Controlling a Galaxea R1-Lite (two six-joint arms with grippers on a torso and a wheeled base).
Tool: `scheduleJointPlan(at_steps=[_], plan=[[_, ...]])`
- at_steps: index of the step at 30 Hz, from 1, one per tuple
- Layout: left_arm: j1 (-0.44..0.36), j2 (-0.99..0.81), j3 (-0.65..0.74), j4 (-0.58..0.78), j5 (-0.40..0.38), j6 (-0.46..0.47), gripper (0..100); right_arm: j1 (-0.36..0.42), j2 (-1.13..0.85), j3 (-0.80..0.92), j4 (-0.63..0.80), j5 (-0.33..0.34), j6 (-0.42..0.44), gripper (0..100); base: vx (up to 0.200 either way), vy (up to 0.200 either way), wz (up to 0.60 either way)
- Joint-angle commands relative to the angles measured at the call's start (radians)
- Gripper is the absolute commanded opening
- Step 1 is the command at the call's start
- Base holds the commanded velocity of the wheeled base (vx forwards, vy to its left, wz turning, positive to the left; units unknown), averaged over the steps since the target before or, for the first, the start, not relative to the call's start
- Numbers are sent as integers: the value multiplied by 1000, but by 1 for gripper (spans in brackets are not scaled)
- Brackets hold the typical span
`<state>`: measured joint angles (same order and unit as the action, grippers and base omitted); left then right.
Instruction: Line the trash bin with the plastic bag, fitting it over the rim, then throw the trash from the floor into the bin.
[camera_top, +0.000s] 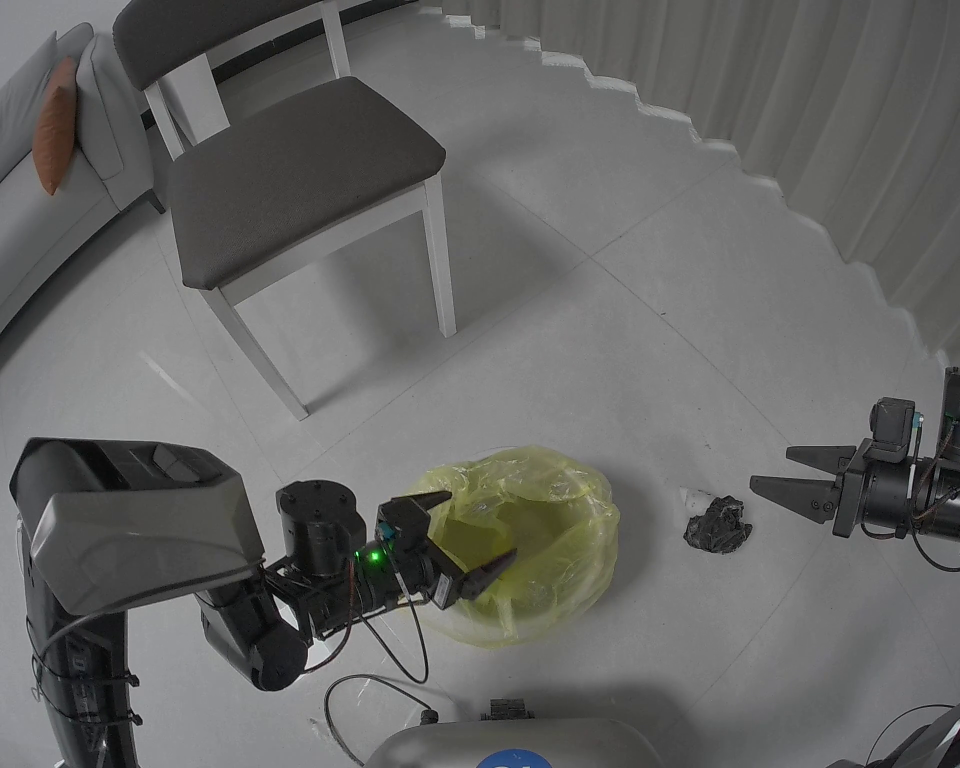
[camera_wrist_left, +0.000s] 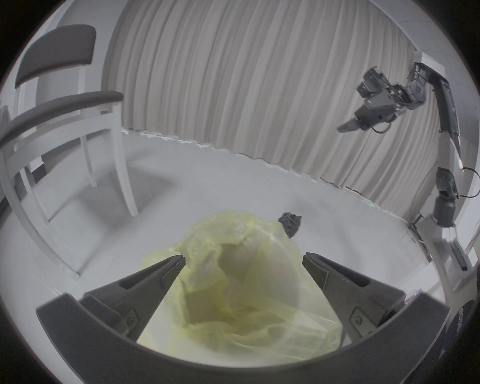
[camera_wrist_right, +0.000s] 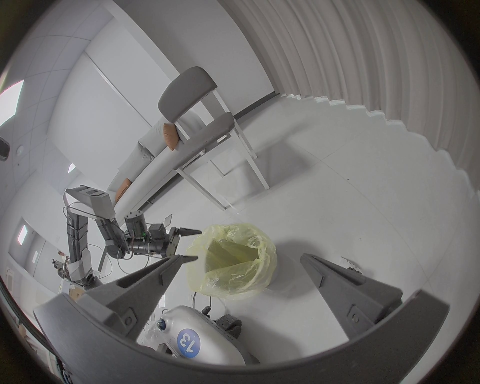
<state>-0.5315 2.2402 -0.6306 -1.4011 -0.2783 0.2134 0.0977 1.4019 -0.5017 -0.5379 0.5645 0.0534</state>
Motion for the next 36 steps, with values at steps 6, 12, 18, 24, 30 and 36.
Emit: scheduleJointPlan(at_steps=[6,12,18,24,30,36], plan=[[80,-1,-31,7,2,1,100,-1,-4,2,-1,0,-1,100,0,0,0],[114,68,-55,8,1,1,100,-1,-8,2,-1,0,0,100,0,0,0],[140,110,-124,33,1,1,100,-12,-9,6,-1,43,-3,100,0,0,0],[151,125,-147,51,-1,1,100,-18,-8,6,-1,49,-4,100,0,0,0],[151,137,-156,50,-1,3,0,-18,-9,8,-1,49,-4,100,0,0,0],[153,137,-161,50,-2,1,0,-16,-4,8,-1,49,-7,100,0,0,0]])
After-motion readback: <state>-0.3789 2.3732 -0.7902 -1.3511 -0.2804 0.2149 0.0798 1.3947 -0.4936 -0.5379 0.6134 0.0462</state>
